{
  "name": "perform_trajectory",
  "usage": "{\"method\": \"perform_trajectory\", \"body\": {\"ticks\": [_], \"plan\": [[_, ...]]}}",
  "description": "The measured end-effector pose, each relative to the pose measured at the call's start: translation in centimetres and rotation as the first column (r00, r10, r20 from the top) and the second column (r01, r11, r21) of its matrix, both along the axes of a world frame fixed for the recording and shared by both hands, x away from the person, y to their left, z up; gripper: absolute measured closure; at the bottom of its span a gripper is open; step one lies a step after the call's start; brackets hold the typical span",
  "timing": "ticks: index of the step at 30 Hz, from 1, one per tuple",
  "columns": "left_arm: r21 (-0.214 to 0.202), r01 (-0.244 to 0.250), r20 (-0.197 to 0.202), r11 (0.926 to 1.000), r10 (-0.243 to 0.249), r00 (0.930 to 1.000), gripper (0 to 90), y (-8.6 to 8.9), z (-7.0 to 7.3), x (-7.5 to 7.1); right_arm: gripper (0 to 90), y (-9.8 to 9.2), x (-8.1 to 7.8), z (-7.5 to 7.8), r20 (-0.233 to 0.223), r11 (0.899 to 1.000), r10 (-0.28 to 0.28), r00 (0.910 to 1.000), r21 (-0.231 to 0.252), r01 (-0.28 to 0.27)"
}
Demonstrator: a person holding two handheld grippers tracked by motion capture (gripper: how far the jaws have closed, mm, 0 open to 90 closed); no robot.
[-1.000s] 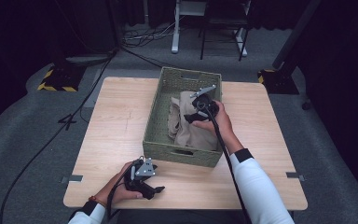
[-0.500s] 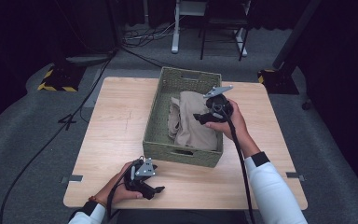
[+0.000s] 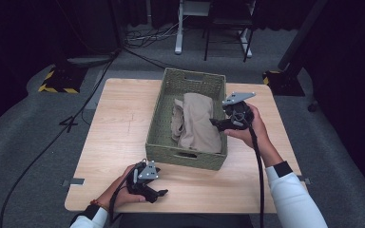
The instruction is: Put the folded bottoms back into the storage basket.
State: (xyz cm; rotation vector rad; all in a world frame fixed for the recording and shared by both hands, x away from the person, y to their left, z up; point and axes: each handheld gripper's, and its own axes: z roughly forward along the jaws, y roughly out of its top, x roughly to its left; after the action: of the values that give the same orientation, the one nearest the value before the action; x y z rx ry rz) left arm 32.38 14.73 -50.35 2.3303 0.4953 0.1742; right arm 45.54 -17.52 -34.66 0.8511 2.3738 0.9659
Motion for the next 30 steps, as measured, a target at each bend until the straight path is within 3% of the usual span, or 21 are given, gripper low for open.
{"method": "perform_trajectory", "body": {"ticks": [22, 29, 30], "plan": [[0.000, -0.007, 0.000, 1.0000, 0.007, 1.0000, 16.9, 0.0, 0.0, 0.0, 29.1, -6.3, -4.3, 0.2, 0.075, 1.000, -0.013, 0.9971, -0.017, 0.015], [0.000, -0.007, 0.000, 1.0000, 0.007, 1.0000, 16.9, 0.0, 0.0, 0.0, 29.1, -8.0, -5.5, -0.6, 0.073, 0.999, -0.033, 0.9968, -0.019, 0.035], [0.001, -0.008, 0.000, 1.0000, 0.008, 1.0000, 16.9, 0.0, 0.0, 0.0, 29.1, -8.6, -5.7, -1.1, 0.055, 0.999, -0.030, 0.9980, -0.011, 0.031]]}}
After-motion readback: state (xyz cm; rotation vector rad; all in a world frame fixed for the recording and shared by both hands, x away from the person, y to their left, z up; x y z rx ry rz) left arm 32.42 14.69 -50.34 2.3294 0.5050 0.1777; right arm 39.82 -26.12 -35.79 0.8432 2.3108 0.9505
